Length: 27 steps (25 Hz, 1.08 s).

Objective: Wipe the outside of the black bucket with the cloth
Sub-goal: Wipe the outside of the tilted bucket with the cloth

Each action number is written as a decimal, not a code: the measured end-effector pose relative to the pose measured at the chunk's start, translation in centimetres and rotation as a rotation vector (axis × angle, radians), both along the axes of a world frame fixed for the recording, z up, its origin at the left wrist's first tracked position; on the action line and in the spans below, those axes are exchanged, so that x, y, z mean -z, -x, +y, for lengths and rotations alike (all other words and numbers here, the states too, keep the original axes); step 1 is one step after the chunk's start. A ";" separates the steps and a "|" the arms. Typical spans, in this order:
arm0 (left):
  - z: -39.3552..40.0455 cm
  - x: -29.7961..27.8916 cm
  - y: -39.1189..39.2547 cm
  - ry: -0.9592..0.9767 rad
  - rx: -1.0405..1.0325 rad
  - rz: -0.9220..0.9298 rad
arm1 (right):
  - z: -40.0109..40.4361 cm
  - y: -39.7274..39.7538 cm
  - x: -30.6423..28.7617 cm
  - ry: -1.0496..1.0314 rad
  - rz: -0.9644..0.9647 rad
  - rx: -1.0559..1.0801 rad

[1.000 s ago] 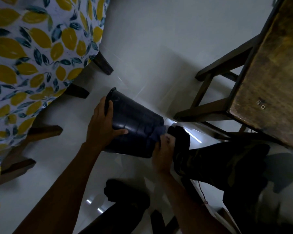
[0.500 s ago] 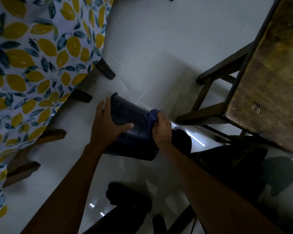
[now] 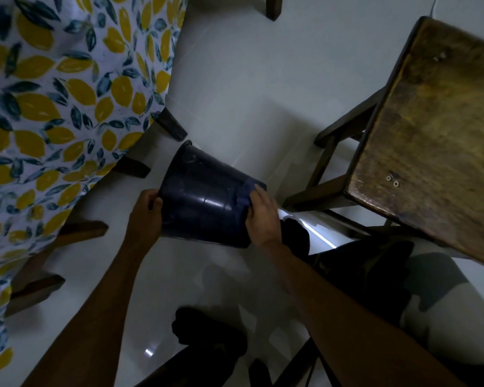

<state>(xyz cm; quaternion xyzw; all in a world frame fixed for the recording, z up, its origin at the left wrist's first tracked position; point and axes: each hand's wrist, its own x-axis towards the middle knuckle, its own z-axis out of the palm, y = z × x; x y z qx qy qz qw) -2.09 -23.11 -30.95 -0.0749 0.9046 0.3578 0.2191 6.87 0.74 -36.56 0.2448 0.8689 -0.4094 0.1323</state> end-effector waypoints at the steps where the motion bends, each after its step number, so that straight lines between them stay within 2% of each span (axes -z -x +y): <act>1: -0.4 0.1 -0.4 0.029 0.047 -0.016 | -0.2 -0.1 -0.1 -0.013 -0.033 -0.071; 6: 2.0 0.5 0.8 0.199 0.303 0.109 | -1.3 -2.9 0.6 -0.145 -0.030 -0.229; 10: 3.6 1.6 0.8 0.479 0.533 0.084 | -2.7 -5.8 1.1 -0.210 0.023 -0.282; 13: 2.3 2.2 -0.4 0.539 0.682 0.126 | -3.4 -5.1 1.1 -0.259 0.112 -0.302; 18: 1.6 2.2 -1.1 0.538 0.662 0.131 | -3.5 0.7 1.6 -0.156 0.086 -0.320; 23: 1.2 2.6 -1.7 0.544 0.643 0.140 | -4.3 8.6 2.6 0.017 -0.074 -0.223; 25: 1.2 2.8 -1.5 0.537 0.628 0.142 | -5.5 5.8 2.2 -0.003 0.059 -0.267; 27: 1.1 2.9 -1.4 0.541 0.629 0.156 | -6.7 0.5 0.7 -0.081 0.192 -0.445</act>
